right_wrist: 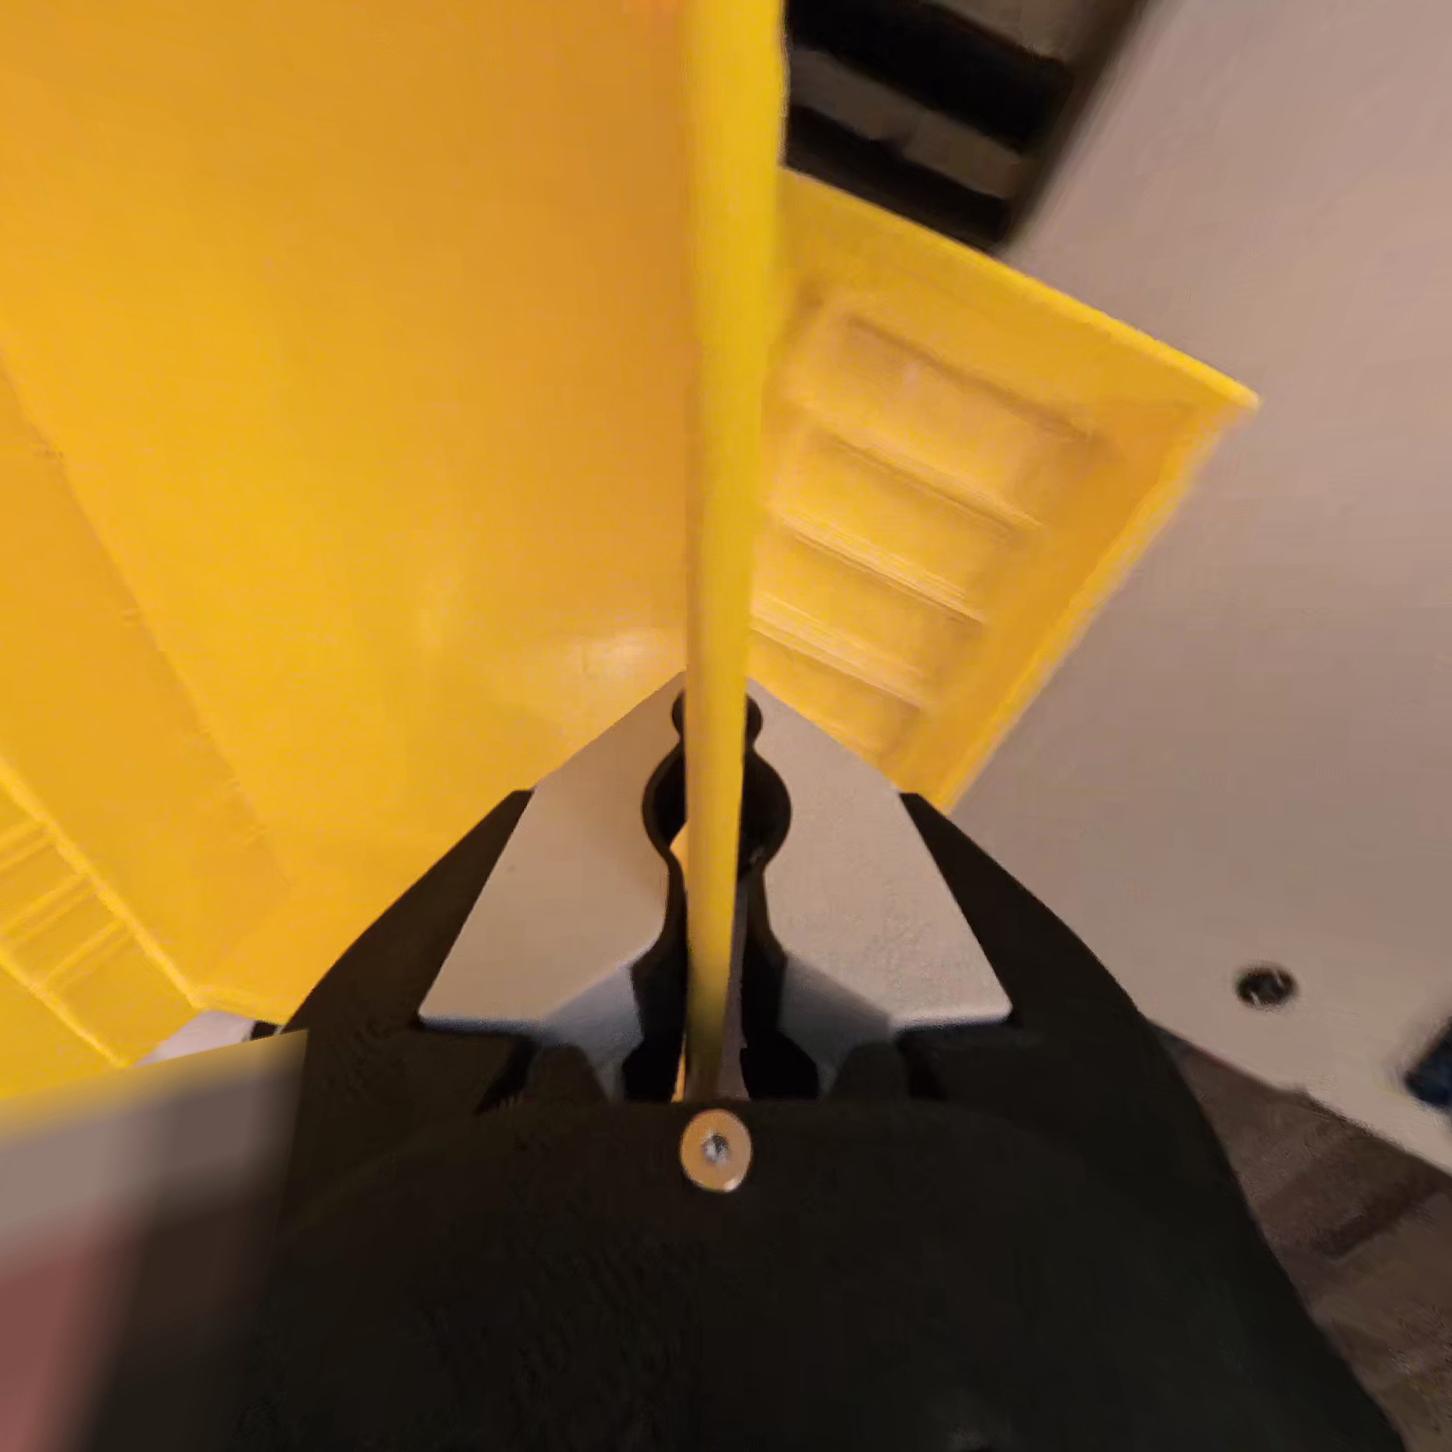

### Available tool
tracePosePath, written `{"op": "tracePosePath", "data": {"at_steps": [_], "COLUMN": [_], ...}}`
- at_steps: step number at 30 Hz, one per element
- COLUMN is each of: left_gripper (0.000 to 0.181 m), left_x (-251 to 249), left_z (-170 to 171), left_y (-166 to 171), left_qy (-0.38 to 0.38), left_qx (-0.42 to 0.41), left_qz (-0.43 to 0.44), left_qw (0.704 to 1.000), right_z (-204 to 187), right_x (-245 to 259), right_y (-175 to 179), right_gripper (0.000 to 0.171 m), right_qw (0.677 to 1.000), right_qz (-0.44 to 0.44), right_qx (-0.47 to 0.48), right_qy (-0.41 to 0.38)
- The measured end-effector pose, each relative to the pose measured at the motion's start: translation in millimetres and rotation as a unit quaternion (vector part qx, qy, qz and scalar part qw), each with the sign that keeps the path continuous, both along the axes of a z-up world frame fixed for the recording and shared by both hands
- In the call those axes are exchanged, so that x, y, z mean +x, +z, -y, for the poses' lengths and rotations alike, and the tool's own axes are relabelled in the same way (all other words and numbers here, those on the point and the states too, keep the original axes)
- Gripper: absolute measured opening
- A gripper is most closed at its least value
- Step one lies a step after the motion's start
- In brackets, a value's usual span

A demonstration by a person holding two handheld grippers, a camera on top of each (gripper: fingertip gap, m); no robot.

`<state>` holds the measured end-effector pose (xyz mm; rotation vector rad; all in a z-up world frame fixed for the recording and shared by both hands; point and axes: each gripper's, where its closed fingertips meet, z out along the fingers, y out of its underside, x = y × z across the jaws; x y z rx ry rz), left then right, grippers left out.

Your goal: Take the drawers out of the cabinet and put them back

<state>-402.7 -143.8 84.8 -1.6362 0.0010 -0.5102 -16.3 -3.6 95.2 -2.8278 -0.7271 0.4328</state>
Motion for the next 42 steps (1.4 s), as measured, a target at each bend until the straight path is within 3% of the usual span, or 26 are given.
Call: {"op": "tracePosePath", "data": {"at_steps": [3,5,10,15,19,23,28,35,42], "left_gripper": [0.073,0.071,0.087,0.085,0.070,0.034,0.022,0.004,0.007], "left_x": [108.9,177.5,283.5,324.5,327.7,318.8,290.7,180.9,46.7], "left_z": [-31.7,-52.3,-101.3,-115.0,-114.1,-115.4,-118.5,-145.9,-138.5], "left_y": [-47.1,-67.8,-126.9,-164.6,-179.1,-179.9,-179.9,-178.7,-177.2], "left_qy": [-0.186,-0.272,-0.322,-0.348,-0.364,-0.378,-0.375,-0.259,-0.143], "left_qx": [-0.119,-0.168,-0.277,-0.366,-0.404,-0.441,-0.469,-0.494,-0.527], "left_qz": [0.020,0.028,-0.084,-0.164,-0.209,-0.211,-0.240,-0.275,-0.185], "left_qw": [0.975,0.947,0.902,0.847,0.813,0.786,0.763,0.783,0.817], "right_z": [0.7,7.0,17.0,4.4,-17.3,-40.9,-68.3,-82.2,-92.5], "right_x": [117.6,190.3,326.1,381.3,382.7,371.8,364.2,352.8,370.1], "right_y": [5.2,-4.8,-44.0,-105.6,-161.8,-205.6,-236.7,-250.5,-251.1], "right_gripper": [0.002,0.002,0.001,0.003,0.003,0.003,0.003,0.012,0.003], "right_qw": [0.994,0.983,0.952,0.940,0.944,0.948,0.958,0.971,0.972], "right_qz": [0.024,0.050,0.106,0.086,0.074,0.079,0.086,0.030,0.054], "right_qx": [-0.014,-0.030,-0.019,-0.036,-0.083,-0.128,-0.137,-0.138,-0.110], "right_qy": [-0.102,-0.172,-0.287,-0.328,-0.312,-0.281,-0.239,-0.193,-0.198]}}
